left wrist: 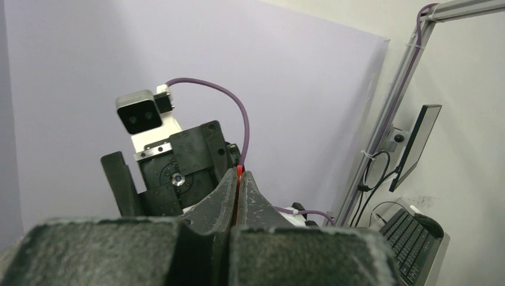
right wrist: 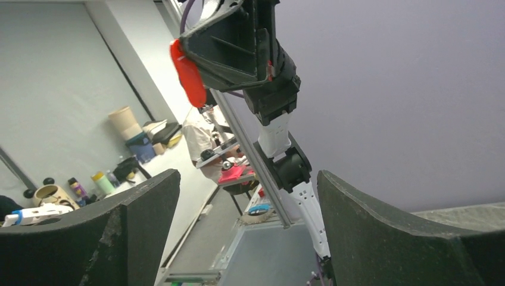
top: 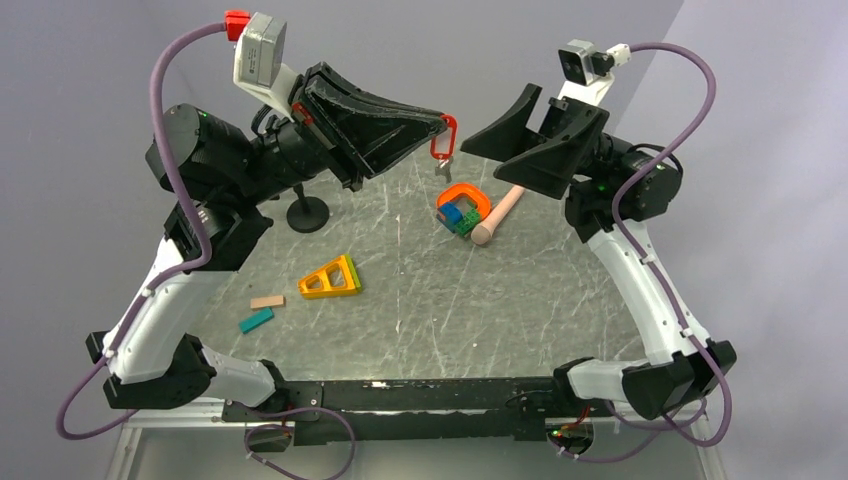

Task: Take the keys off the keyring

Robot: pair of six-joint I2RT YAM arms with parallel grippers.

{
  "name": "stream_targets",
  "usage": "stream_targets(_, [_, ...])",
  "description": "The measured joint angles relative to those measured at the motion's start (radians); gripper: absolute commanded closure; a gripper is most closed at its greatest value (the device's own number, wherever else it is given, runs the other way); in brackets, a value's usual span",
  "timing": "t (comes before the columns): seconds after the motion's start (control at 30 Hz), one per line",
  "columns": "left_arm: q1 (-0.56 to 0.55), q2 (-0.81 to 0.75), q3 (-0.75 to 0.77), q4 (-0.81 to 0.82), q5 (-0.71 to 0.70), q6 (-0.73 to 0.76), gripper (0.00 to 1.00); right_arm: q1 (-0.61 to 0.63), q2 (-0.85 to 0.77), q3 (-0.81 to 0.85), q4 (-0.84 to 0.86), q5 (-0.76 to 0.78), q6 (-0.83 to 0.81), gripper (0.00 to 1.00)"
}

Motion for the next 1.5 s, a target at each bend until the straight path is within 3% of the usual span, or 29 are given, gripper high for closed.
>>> stream_targets(0.43, [0.000,0.011,-0.025,0.078,0.028,-0.055,1.00,0.104,0.062,0.027,-0.007,0.045,-0.040,0.21])
stream_targets(0.7, [0.000,0.010,-0.073,0.111,0.028,-0.068,1.00,0.147,0.068,0.063,-0.006,0.067,-0.052,0.33])
stream_targets(1.5, [0.000,-0.016,-0.129,0.154,0.023,-0.077,1.00,0.226,0.074,0.067,-0.026,0.109,-0.105,0.57])
